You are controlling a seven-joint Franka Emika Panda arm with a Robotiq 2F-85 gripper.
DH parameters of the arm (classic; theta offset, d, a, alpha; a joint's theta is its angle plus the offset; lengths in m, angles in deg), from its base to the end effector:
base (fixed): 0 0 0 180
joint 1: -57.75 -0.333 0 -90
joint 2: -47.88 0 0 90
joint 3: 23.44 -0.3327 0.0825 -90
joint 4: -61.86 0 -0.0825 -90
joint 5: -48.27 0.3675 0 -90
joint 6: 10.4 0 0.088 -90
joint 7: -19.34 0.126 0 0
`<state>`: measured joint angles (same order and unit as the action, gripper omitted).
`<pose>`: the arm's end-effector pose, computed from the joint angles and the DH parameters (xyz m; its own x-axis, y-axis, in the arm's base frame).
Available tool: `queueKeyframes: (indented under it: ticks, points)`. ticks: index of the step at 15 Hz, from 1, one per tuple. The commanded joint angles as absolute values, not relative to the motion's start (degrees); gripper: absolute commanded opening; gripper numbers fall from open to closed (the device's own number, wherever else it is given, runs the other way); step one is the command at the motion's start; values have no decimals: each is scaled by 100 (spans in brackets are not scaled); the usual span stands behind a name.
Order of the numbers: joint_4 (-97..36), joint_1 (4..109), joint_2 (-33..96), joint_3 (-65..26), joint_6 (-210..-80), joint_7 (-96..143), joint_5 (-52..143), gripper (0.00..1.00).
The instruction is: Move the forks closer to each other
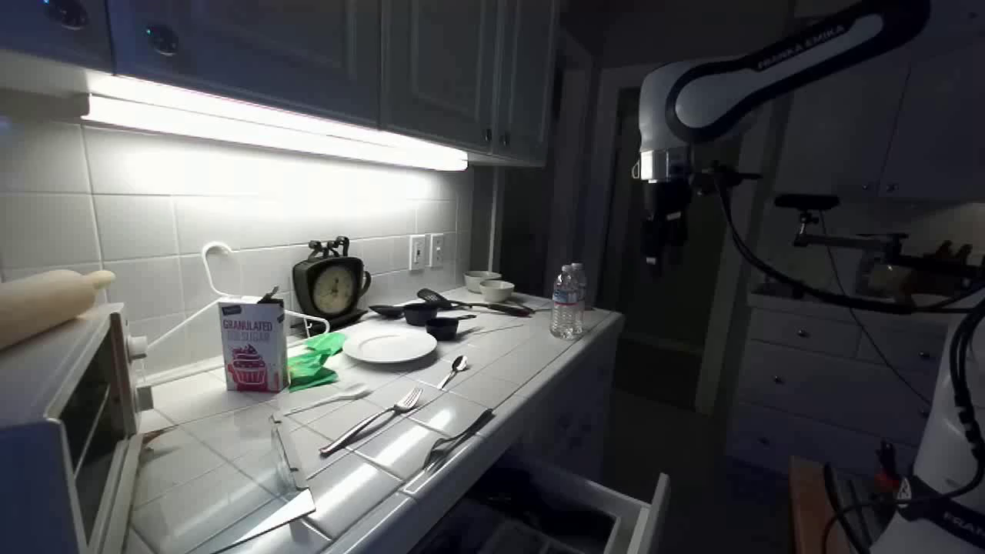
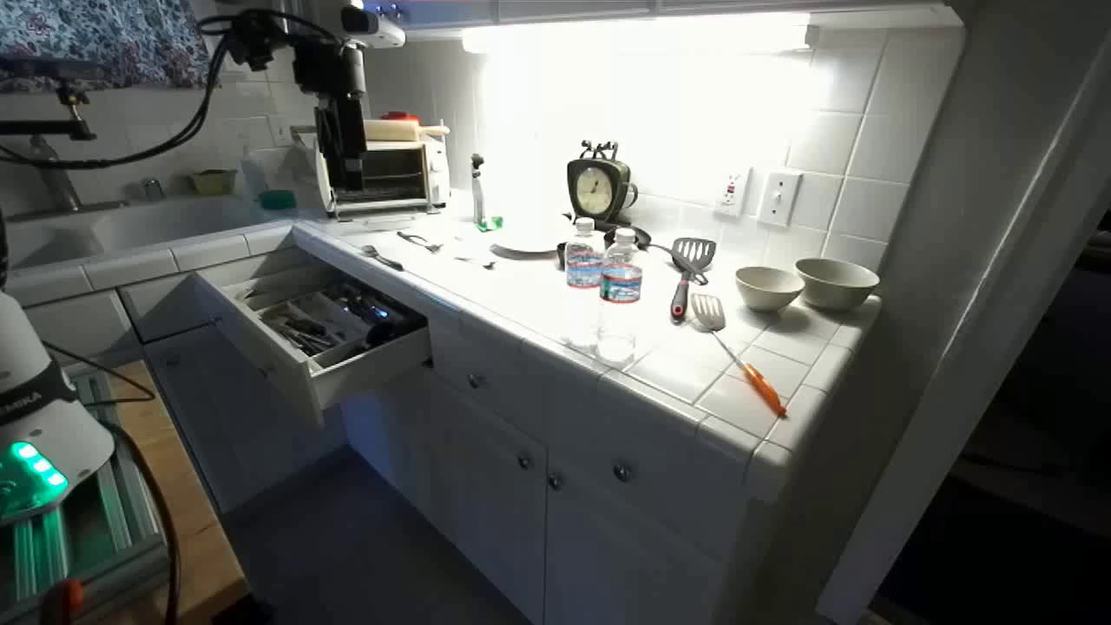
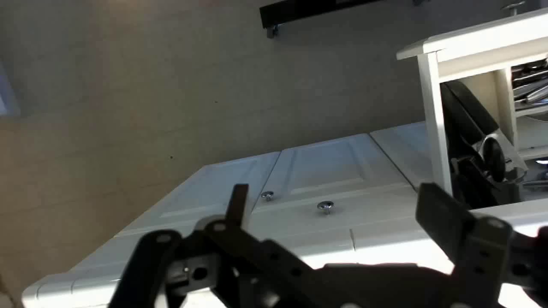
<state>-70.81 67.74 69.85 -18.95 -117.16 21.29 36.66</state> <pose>0.3869 -0.1221 0.4887 0.9736 -0.2180 -0.0681 -0.2049 -0.9653 0.1618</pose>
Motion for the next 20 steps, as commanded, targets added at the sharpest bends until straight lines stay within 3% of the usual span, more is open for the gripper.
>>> queueKeyframes:
  ticks: [1,6,16,20]
  points:
    - [-7070,6705,6984,-1833,-11700,2147,3644,100]
    - [-7070,6705,6984,-1833,-11700,2147,3644,100]
    - [-7490,5766,7149,-1691,-13732,603,5110,100]
    - [-7361,5830,7045,-1835,-13562,766,4939,100]
